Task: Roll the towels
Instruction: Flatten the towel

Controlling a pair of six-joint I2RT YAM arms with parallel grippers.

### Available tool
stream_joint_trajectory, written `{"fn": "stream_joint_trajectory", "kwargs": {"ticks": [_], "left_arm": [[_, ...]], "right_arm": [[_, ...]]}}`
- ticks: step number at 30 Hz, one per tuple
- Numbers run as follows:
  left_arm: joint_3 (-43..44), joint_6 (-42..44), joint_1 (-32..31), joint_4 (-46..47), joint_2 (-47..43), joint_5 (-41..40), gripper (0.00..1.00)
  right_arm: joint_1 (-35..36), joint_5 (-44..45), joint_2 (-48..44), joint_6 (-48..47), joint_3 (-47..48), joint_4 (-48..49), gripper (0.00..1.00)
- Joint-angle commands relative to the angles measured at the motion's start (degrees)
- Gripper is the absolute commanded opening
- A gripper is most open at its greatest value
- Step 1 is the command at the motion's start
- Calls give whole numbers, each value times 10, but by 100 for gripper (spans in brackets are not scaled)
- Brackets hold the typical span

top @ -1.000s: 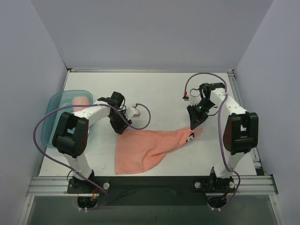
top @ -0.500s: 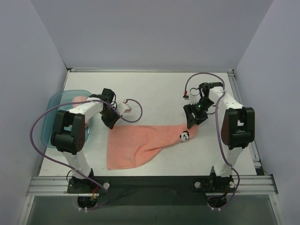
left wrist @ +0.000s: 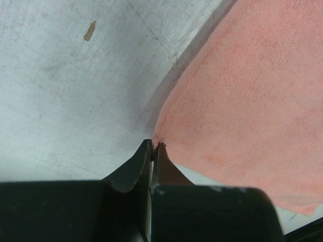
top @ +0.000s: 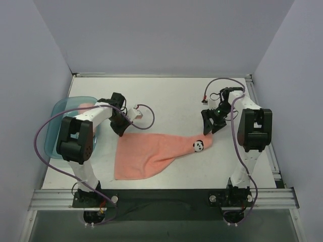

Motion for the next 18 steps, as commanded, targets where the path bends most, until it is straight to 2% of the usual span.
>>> {"fn": "stream_joint_trajectory", "kwargs": {"ticks": [1,3,4,6,7,10,18], "left_arm": [[23,-1,0,-17,1,4,0],[25,-2,0,-19,1,3,0],[25,-4,0,-19,0,2,0],[28,-8,0,-20,-2,3,0],[32,-14,1,-20,-2,4,0],[52,-35,7,-22,-9,17,0],[142,-100,31,-26,-54,84,0]], "right_arm": [[3,-36,23,1,19,-26,61],[3,-51,27,2,19,-34,54],[2,-62,26,1,18,-36,42],[1,-74,20,-6,11,-48,29],[-1,-83,13,-9,10,-53,18],[-3,-90,-11,-16,9,-72,0],[-50,-74,-109,-8,66,-94,0]]}}
